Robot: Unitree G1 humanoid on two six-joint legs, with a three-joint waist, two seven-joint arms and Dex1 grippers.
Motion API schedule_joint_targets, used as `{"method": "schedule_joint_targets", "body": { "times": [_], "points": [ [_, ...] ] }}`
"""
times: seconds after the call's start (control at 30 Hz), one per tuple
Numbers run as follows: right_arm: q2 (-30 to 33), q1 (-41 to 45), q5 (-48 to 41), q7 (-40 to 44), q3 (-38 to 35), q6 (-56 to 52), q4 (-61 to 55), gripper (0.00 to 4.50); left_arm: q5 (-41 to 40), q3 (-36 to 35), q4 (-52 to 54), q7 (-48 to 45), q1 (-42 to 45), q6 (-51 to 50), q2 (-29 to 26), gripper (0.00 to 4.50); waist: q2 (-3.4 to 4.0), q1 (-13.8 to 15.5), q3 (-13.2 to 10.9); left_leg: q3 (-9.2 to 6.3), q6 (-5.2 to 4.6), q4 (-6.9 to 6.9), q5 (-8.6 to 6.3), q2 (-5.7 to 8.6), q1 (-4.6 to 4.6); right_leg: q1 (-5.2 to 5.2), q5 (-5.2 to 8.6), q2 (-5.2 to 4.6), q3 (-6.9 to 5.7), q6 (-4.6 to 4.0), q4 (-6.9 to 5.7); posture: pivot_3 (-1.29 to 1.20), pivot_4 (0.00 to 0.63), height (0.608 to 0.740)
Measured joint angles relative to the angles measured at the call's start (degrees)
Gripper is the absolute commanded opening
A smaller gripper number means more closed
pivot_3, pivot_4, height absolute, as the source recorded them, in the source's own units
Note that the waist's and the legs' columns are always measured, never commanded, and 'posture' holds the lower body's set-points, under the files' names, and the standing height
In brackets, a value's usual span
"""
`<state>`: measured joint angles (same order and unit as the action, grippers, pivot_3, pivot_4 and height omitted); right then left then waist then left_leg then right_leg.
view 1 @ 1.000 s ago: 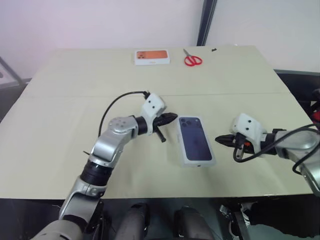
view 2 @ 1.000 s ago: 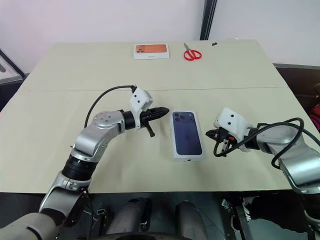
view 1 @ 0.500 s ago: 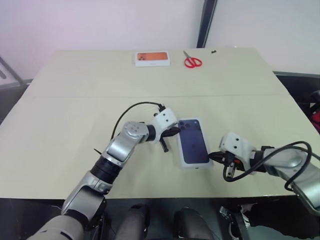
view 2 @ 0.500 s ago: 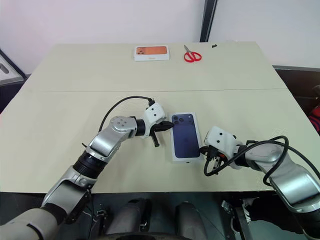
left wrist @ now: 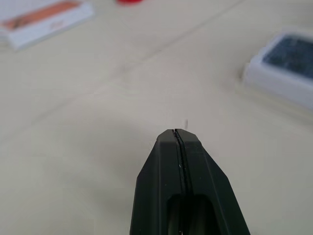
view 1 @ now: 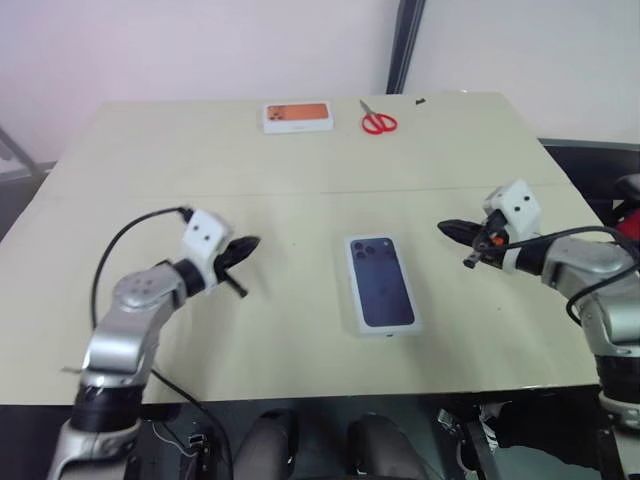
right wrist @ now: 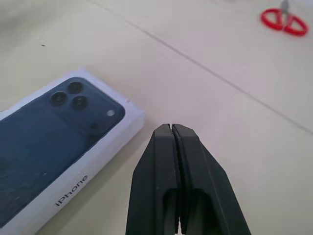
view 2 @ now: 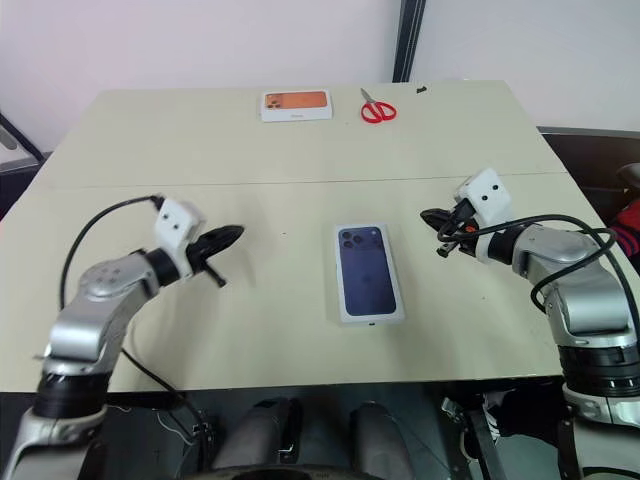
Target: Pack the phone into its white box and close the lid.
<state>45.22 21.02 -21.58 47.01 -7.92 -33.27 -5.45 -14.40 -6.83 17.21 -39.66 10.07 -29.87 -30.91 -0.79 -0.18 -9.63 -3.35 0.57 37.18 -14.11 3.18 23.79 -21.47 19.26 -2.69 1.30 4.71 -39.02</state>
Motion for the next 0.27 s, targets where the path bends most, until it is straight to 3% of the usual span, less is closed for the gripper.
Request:
{"method": "schedule_joint_targets", "body": {
  "times": [0.27],
  "points": [
    [0.5, 0.6, -1.6, 7.5, 0.1, 1.5, 4.6, 0.06, -3.9, -5.4, 5.9, 1.5, -9.0, -0.7, -0.5, 0.0, 0.03, 0.8, 0.0, 0.01, -0.02, -0.02, -0.02, 0.0, -0.01, -0.01, 0.0, -0.01, 0.02, -0.01, 0.02, 0.0, 0.15, 0.74]
  ]
}}
